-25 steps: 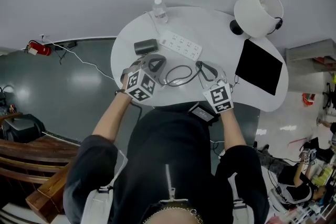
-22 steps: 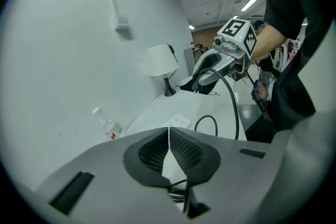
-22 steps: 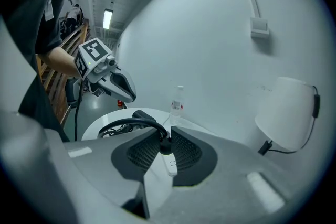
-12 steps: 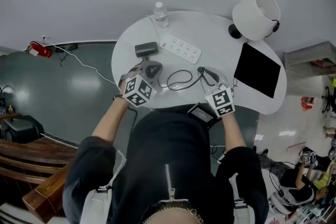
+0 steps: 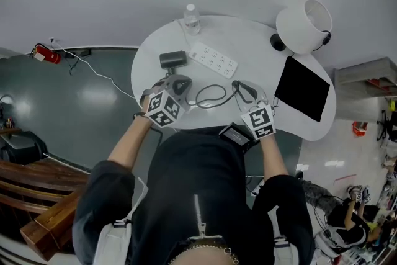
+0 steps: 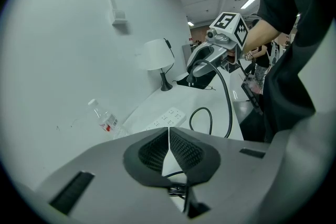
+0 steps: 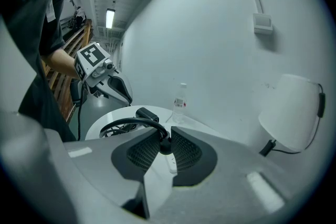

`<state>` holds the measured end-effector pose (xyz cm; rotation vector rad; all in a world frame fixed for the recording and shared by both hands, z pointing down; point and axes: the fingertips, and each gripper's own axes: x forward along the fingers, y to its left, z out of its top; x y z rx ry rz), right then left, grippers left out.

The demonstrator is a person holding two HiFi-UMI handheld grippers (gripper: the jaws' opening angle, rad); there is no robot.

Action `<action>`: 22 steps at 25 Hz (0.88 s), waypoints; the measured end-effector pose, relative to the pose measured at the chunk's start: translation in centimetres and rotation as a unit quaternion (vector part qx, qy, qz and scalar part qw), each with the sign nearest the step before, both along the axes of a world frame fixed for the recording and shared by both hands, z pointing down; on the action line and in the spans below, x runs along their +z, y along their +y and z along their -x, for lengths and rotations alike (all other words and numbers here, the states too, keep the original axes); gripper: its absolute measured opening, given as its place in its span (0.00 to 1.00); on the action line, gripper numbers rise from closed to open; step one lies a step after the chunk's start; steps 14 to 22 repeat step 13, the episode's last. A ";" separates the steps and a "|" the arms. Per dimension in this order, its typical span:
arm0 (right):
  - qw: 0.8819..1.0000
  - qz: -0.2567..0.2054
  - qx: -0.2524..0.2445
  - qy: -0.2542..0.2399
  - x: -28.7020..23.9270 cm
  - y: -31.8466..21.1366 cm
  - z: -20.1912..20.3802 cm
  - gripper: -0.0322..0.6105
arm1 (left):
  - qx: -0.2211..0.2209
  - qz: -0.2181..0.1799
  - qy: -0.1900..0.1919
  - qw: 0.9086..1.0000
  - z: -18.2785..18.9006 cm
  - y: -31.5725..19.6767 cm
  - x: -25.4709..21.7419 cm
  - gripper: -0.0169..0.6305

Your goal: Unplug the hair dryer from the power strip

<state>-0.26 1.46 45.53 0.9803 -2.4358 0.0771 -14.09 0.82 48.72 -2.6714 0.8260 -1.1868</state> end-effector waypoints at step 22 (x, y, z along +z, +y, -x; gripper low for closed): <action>1.000 0.009 -0.012 -0.003 0.4 -1.6 0.4 0.14 | -0.013 0.008 -0.003 1.000 0.1 -1.3 0.2 0.05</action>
